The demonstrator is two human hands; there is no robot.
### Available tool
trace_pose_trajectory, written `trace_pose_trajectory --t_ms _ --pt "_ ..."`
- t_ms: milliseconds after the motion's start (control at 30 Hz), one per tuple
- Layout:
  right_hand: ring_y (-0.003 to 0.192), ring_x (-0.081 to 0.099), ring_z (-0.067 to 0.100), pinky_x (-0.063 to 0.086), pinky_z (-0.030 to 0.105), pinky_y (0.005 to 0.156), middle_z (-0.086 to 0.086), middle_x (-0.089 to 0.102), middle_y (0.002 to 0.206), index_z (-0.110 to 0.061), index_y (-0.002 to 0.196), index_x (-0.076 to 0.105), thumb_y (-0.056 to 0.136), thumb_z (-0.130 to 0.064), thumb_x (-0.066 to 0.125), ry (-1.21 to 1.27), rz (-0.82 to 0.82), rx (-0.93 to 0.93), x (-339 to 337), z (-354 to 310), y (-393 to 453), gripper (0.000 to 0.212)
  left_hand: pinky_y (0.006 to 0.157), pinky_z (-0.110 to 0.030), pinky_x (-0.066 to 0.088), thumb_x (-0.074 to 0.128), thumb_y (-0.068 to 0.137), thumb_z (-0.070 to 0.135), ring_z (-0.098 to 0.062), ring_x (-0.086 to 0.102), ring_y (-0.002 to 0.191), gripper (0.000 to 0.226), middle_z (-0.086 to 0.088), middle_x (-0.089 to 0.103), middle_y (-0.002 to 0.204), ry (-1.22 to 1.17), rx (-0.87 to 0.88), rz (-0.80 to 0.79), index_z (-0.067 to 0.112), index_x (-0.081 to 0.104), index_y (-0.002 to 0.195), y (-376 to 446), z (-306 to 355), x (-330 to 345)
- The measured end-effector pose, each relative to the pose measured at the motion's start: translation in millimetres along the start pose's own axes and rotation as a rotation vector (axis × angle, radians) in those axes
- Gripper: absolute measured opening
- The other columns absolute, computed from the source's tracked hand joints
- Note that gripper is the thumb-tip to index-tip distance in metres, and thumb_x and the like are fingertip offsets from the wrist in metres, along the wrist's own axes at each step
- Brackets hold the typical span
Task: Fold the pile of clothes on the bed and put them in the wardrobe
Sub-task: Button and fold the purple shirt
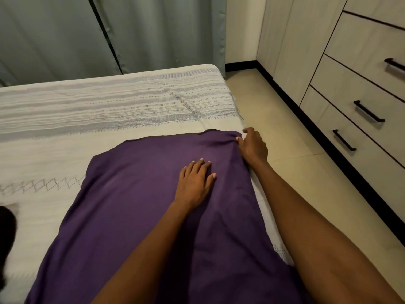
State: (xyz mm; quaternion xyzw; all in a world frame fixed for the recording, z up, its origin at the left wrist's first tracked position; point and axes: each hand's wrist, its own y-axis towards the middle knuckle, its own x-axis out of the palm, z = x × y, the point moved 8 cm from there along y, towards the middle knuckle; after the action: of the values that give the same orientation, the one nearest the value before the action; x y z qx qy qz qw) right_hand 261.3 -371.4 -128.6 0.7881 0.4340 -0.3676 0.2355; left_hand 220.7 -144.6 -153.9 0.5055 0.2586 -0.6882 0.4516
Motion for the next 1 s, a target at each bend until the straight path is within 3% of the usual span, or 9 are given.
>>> trace_pose_trajectory --t_ms 100,167,233,300,500,633,767,867,1000 --pt "0.111 0.059 0.04 0.044 0.04 0.087 0.015 0.062 0.124 -0.015 0.124 0.049 0.094 -0.044 0.059 0.019 -0.06 0.074 -6.9 16.6 -17.8 0.042 0.111 -0.042 0.031 0.039 0.102 0.048 -0.027 0.042 0.135 0.045 -0.003 0.049 0.144 0.018 0.112 0.049 0.022 0.055 0.136 -13.5 18.7 -5.6" --pt "0.11 0.06 0.039 0.046 0.039 0.087 0.014 0.065 0.117 -0.016 0.111 0.057 0.09 -0.05 0.062 0.0 -0.112 0.113 -11.2 28.4 -33.4 0.041 0.091 -0.039 0.04 0.039 0.099 0.049 -0.027 0.055 0.109 0.04 -0.002 0.059 0.118 0.031 0.202 0.094 0.021 0.064 0.113 -26.1 42.2 -9.9" --pt "0.103 0.062 0.038 0.046 0.037 0.08 0.015 0.068 0.107 -0.016 0.088 0.059 0.085 -0.057 0.063 -0.041 -0.196 0.108 -11.9 33.3 -49.7 0.041 0.076 -0.037 0.037 0.044 0.099 0.049 -0.023 0.052 0.087 0.035 0.0 0.057 0.097 0.048 0.293 0.155 0.02 0.062 0.094 -44.6 69.7 -15.9" --pt "0.097 0.064 0.037 0.043 0.034 0.072 0.016 0.069 0.102 -0.015 0.084 0.056 0.081 -0.061 0.063 -0.103 -0.287 0.117 -8.8 35.7 -61.3 0.046 0.071 -0.033 0.034 0.047 0.099 0.05 -0.019 0.047 0.078 0.033 0.002 0.056 0.088 0.006 0.388 0.155 0.021 0.058 0.087 -68.3 95.8 -17.0" --pt "0.112 0.058 0.042 0.045 0.039 0.088 0.022 0.061 0.123 -0.008 0.119 0.058 0.099 -0.039 0.051 -0.138 -0.252 0.108 -32.8 38.0 -87.0 0.038 0.076 -0.03 0.034 0.043 0.1 0.04 -0.019 0.054 0.087 0.037 0.001 0.061 0.105 0.009 0.579 -0.155 0.031 0.055 0.134 -123.0 142.0 16.9" --pt "0.105 0.061 0.04 0.048 0.039 0.085 0.019 0.066 0.117 -0.011 0.115 0.061 0.099 -0.046 0.049 -0.079 -0.229 0.101 -40.6 41.5 -104.8 0.041 0.077 -0.03 0.03 0.05 0.1 0.038 -0.025 0.055 0.096 0.03 -0.002 0.061 0.114 0.008 0.543 -0.154 0.029 0.062 0.126 -127.4 162.4 12.1" --pt "0.106 0.061 0.036 0.044 0.036 0.081 0.011 0.065 0.115 -0.017 0.118 0.054 0.089 -0.052 0.063 -0.053 -0.369 0.079 -40.8 42.6 -131.2 0.047 0.088 -0.036 0.046 0.048 0.098 0.033 -0.017 0.055 0.098 0.029 0.006 0.063 0.119 -0.211 0.446 -0.237 0.03 0.063 0.122 -142.5 161.7 6.6" --pt "0.108 0.06 0.038 0.047 0.038 0.085 0.017 0.061 0.122 -0.016 0.127 0.04 0.089 -0.036 0.063 -0.108 -0.422 0.073 -37.1 47.6 -144.6 0.049 0.094 -0.035 0.049 0.042 0.081 0.017 -0.019 0.06 0.103 0.041 0.001 0.068 0.113 -0.374 0.274 -0.218 0.021 0.068 0.112 -148.9 133.5 -11.0" --pt "0.108 0.059 0.043 0.048 0.045 0.088 0.022 0.057 0.127 -0.009 0.132 0.037 0.097 -0.027 0.05 -0.21 -0.178 0.048 -48.5 34.6 -157.0 0.041 0.089 -0.037 0.05 0.042 0.072 0.008 -0.026 0.063 0.1 0.044 -0.003 0.07 0.107 -0.363 0.138 -0.075 0.015 0.072 0.104 -159.2 78.9 -40.9"
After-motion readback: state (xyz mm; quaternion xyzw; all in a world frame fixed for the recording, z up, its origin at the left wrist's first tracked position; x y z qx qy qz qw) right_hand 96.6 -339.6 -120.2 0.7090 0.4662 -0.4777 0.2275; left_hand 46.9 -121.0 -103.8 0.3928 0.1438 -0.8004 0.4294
